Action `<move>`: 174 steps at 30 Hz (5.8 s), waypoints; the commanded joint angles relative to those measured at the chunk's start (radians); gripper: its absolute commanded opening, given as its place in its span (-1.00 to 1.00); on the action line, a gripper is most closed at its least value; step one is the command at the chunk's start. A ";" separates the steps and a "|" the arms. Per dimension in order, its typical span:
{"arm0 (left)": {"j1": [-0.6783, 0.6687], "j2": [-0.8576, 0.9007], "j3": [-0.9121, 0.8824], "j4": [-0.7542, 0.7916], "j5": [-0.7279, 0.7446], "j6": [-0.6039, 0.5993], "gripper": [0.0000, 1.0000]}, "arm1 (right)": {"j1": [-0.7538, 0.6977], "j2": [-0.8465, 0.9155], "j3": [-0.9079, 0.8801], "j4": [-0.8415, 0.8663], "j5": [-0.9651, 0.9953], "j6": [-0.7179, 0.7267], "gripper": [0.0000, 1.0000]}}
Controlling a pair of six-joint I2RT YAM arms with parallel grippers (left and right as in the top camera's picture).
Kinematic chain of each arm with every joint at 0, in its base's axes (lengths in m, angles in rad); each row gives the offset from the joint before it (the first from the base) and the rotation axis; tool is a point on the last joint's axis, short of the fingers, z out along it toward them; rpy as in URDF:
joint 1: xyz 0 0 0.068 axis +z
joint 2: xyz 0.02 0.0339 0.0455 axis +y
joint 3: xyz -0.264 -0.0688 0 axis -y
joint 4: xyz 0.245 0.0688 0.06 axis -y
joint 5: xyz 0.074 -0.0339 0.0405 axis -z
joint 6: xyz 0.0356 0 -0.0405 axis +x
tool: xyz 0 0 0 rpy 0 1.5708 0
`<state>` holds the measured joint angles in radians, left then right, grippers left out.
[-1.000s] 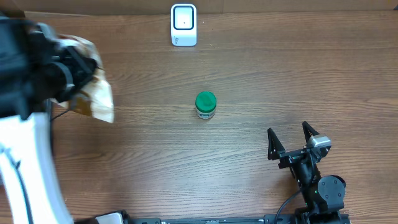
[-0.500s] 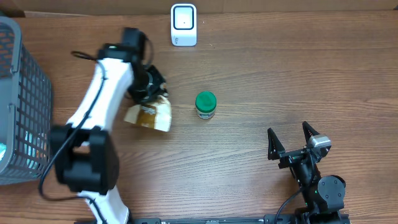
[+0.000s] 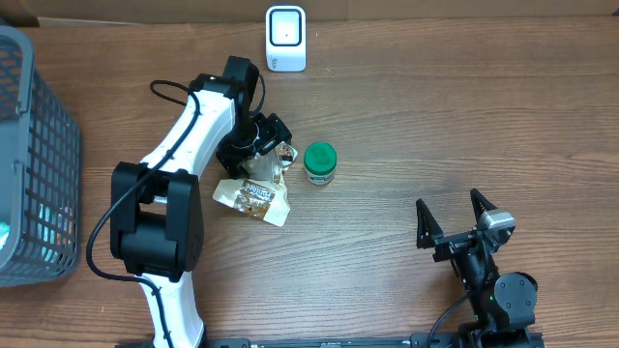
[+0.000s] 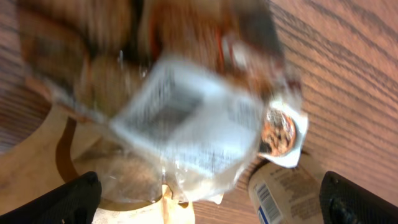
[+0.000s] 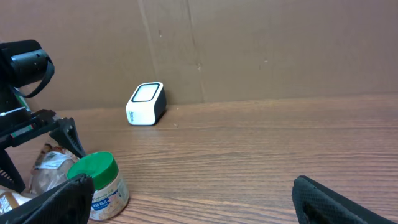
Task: Scan the item barcode
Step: 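Carry the pouch with the left gripper and drop it beside the jar, then move the left gripper back into the basket toward the tissue packs, then lower the left gripper onto the teal tissue pack and grasp it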
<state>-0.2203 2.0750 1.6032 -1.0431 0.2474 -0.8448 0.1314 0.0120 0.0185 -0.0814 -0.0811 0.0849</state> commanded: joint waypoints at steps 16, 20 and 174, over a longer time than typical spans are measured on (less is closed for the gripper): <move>0.443 -0.387 0.573 -0.499 -0.127 0.240 0.93 | 0.004 -0.009 -0.011 0.005 -0.003 -0.004 1.00; 0.710 -0.449 0.573 -0.585 -0.127 0.264 0.98 | 0.004 -0.009 -0.011 0.005 -0.003 -0.004 1.00; 1.051 0.096 0.206 0.050 -0.340 1.024 0.26 | 0.004 -0.009 -0.011 0.005 -0.003 -0.004 1.00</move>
<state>0.8330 2.1735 1.8233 -0.9985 -0.0975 0.1665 0.1318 0.0120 0.0185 -0.0811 -0.0811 0.0845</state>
